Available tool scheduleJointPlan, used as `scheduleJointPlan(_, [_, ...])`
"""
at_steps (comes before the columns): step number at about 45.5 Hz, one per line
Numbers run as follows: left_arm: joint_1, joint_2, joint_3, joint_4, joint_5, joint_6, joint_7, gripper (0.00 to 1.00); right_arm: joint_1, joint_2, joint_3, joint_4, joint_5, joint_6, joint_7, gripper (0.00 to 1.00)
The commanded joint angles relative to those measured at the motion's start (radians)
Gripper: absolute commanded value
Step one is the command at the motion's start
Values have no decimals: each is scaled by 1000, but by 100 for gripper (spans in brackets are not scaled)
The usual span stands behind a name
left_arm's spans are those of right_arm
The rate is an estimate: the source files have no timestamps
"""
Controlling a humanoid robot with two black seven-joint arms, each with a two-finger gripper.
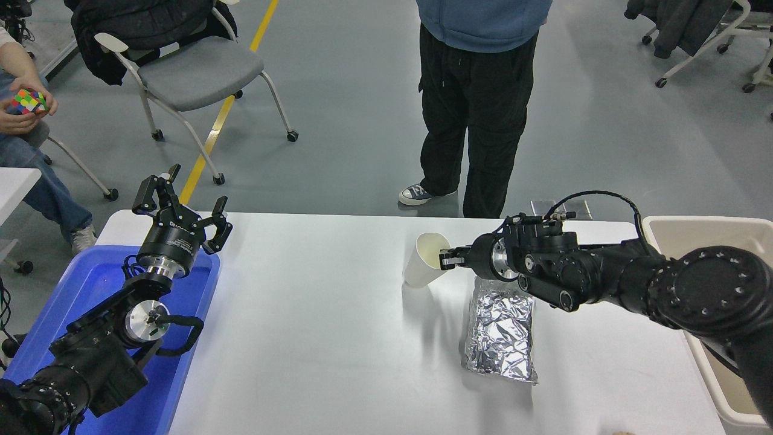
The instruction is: Dispose of the paper cup in the dustbin
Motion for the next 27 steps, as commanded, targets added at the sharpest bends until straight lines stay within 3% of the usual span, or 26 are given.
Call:
scheduleJointPlan(1, [0, 0, 0, 0, 0, 0, 0, 100, 179, 0, -88, 81, 73, 73, 3, 0])
scheduleJointPlan(27, [0, 0, 0, 0, 0, 0, -1, 100, 614, -46, -182, 479, 108, 139, 34, 0])
